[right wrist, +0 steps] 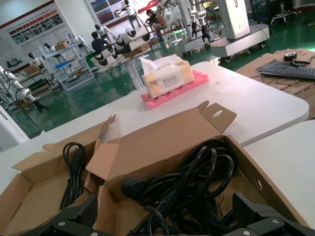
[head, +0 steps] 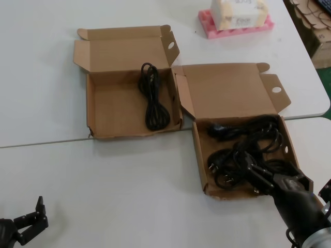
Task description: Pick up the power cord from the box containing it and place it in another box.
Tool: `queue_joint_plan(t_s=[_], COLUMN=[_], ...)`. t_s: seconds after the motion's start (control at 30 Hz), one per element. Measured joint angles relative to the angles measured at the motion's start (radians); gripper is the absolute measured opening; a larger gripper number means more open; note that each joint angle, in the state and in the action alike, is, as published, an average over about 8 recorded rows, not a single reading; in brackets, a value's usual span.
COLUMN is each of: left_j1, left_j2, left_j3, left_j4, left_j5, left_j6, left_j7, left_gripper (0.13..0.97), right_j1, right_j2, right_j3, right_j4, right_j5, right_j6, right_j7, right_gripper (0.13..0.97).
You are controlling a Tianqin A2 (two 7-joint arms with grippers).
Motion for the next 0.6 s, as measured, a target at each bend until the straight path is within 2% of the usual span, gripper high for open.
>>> queue_joint_plan(t_s=[0.6], left_j1=[0.000], left_j2=[0.000], left_j3=[0.000], left_j4=[0.000], left_j5=[0.000], left_j6=[0.000], left_j7=[0.000], left_gripper=[0.966], right_j1=[0.000], right_j2=[0.000], right_j3=[0.000], right_j4=[0.000], right_j5=[0.000], right_j6=[0.000], right_j7=[0.000], right_gripper=[0.966])
